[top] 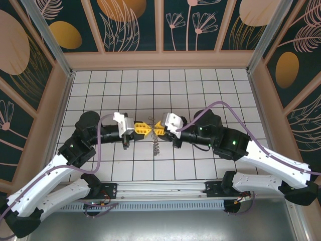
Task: Put the keys on the keyring
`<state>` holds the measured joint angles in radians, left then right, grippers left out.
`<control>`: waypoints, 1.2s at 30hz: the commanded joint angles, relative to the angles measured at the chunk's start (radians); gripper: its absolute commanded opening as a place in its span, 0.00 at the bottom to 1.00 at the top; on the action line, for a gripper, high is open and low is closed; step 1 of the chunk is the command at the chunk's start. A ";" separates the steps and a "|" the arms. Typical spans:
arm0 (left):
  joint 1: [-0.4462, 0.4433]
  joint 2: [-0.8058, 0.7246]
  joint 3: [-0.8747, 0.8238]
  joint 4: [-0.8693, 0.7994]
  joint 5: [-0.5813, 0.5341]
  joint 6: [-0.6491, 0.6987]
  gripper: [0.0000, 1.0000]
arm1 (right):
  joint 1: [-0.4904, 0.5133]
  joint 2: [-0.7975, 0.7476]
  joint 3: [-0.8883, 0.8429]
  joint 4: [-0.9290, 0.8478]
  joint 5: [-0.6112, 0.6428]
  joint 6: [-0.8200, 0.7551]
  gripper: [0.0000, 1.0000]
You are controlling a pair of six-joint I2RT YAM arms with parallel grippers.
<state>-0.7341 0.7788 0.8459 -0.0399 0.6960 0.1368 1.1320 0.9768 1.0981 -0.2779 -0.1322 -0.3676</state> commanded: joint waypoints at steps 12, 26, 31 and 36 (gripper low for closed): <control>-0.005 0.065 0.075 -0.137 -0.050 0.086 0.02 | -0.014 0.044 0.049 -0.030 0.023 -0.037 0.00; -0.005 0.142 0.141 -0.305 -0.149 0.221 0.00 | -0.014 0.128 0.160 -0.135 -0.003 -0.094 0.00; -0.005 0.090 0.062 -0.136 -0.083 0.125 0.00 | -0.014 0.103 0.128 -0.109 0.021 -0.073 0.00; -0.005 0.008 -0.036 0.130 -0.020 -0.039 0.00 | -0.014 0.049 0.046 -0.027 0.039 -0.022 0.17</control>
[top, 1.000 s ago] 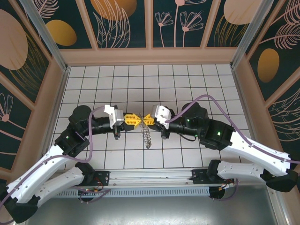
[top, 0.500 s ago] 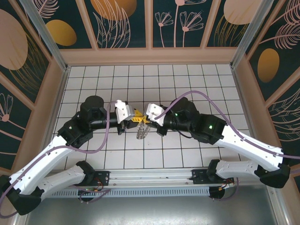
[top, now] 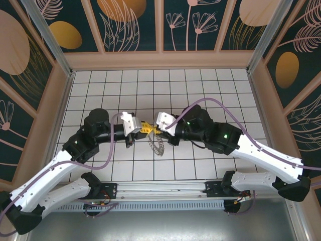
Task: Put the keys on the keyring
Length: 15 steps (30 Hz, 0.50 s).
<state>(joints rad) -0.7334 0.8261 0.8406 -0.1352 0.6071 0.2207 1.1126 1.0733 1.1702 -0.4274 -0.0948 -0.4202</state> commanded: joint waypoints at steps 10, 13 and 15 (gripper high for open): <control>-0.006 -0.064 -0.034 0.234 0.094 -0.134 0.00 | -0.002 -0.153 -0.109 0.176 -0.011 0.093 0.21; -0.006 -0.062 -0.031 0.232 0.114 -0.132 0.00 | -0.008 -0.154 -0.108 0.170 -0.027 0.096 0.19; -0.004 -0.060 -0.029 0.229 0.120 -0.128 0.00 | -0.009 -0.150 -0.106 0.171 -0.040 0.096 0.19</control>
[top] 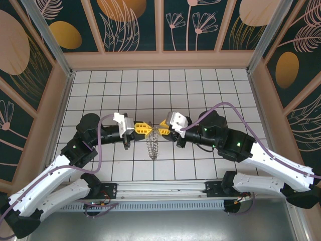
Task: Put the keys on the keyring
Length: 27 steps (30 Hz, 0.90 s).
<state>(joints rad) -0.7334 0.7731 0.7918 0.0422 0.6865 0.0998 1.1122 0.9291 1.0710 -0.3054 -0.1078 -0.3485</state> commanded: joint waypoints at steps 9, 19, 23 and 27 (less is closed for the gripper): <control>-0.005 -0.008 0.032 0.028 0.067 0.006 0.00 | -0.022 0.005 -0.007 0.048 -0.068 0.028 0.20; -0.005 -0.008 0.032 0.029 0.067 0.010 0.00 | -0.032 0.043 0.010 -0.001 -0.109 0.026 0.13; -0.006 -0.011 0.029 0.034 0.066 0.014 0.00 | -0.039 0.047 0.009 -0.001 -0.110 0.024 0.05; -0.006 -0.012 0.028 0.044 0.058 0.012 0.00 | -0.057 0.053 0.007 -0.004 -0.130 0.031 0.02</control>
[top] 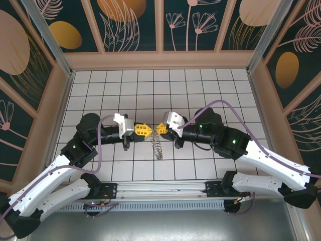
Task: Put the keys on the keyring
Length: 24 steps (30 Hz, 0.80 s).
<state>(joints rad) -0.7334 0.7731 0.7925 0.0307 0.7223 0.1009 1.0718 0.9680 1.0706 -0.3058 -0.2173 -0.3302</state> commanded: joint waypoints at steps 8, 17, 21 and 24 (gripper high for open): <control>-0.005 -0.005 0.039 0.036 0.004 0.019 0.00 | -0.021 0.032 0.013 0.018 -0.055 0.014 0.05; -0.005 -0.019 0.028 0.022 -0.018 0.023 0.00 | -0.021 -0.051 -0.010 0.063 0.014 0.026 0.27; -0.006 -0.017 0.033 0.021 -0.015 0.025 0.00 | -0.019 -0.067 -0.022 0.082 -0.022 0.027 0.28; -0.006 -0.015 0.036 0.020 -0.014 0.026 0.00 | -0.019 -0.052 -0.025 0.087 -0.044 0.027 0.28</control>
<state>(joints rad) -0.7334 0.7673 0.7929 0.0254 0.6987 0.1074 1.0542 0.9085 1.0657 -0.2604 -0.2379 -0.3115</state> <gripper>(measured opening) 0.045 0.279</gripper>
